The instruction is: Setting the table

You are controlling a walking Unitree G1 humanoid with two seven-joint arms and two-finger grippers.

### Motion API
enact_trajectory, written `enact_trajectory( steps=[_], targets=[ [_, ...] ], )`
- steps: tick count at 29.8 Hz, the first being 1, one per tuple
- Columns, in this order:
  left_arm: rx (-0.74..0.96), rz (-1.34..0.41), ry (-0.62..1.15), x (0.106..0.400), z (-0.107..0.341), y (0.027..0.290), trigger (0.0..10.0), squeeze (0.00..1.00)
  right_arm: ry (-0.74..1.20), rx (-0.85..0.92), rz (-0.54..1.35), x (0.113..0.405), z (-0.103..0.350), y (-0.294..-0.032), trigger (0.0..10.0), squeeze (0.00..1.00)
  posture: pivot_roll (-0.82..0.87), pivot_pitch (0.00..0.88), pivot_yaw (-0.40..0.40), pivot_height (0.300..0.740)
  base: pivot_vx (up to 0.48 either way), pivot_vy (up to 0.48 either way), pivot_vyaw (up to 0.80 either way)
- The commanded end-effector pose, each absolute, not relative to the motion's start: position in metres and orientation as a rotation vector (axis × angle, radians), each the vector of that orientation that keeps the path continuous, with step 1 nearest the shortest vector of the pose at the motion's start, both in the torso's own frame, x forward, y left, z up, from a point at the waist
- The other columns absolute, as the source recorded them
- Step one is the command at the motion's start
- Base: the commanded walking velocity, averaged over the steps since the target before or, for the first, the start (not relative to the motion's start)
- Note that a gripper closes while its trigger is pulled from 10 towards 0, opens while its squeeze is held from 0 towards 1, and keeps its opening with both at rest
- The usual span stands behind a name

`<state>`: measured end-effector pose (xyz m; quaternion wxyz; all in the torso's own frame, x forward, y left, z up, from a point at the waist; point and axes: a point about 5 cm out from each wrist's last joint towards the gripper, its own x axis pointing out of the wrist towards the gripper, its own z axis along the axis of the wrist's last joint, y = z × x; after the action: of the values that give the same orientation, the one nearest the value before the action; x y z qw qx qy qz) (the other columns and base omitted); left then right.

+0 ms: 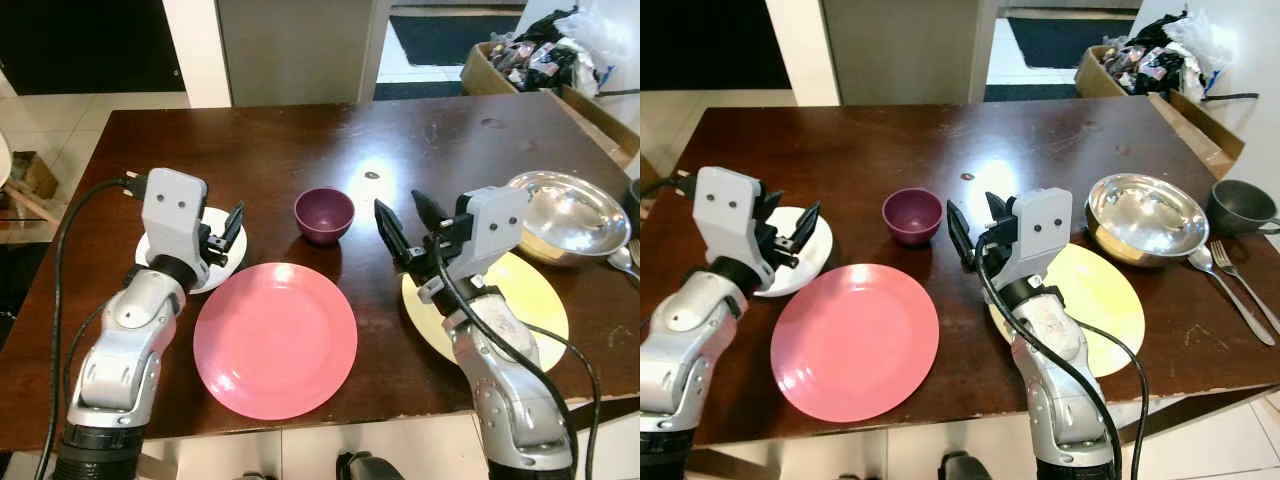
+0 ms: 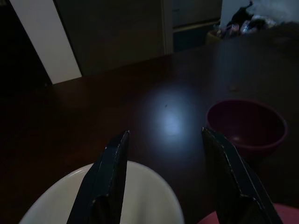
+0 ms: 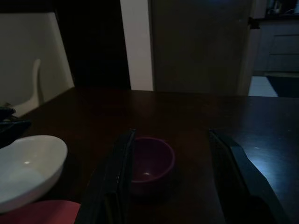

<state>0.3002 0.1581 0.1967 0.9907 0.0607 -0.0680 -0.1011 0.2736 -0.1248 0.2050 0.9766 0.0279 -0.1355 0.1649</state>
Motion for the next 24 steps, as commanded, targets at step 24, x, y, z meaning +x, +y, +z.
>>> enact_trajectory(
  steps=[24],
  targets=[
    [0.137, -0.167, -0.148, 0.298, 0.184, 0.153, 10.0, 0.00, -0.174, 0.095, 0.371, 0.278, 0.175, -0.121, 10.0, 0.00, -0.16, 0.000, 0.033, 0.740, 0.000, 0.000, 0.00]
  ],
)
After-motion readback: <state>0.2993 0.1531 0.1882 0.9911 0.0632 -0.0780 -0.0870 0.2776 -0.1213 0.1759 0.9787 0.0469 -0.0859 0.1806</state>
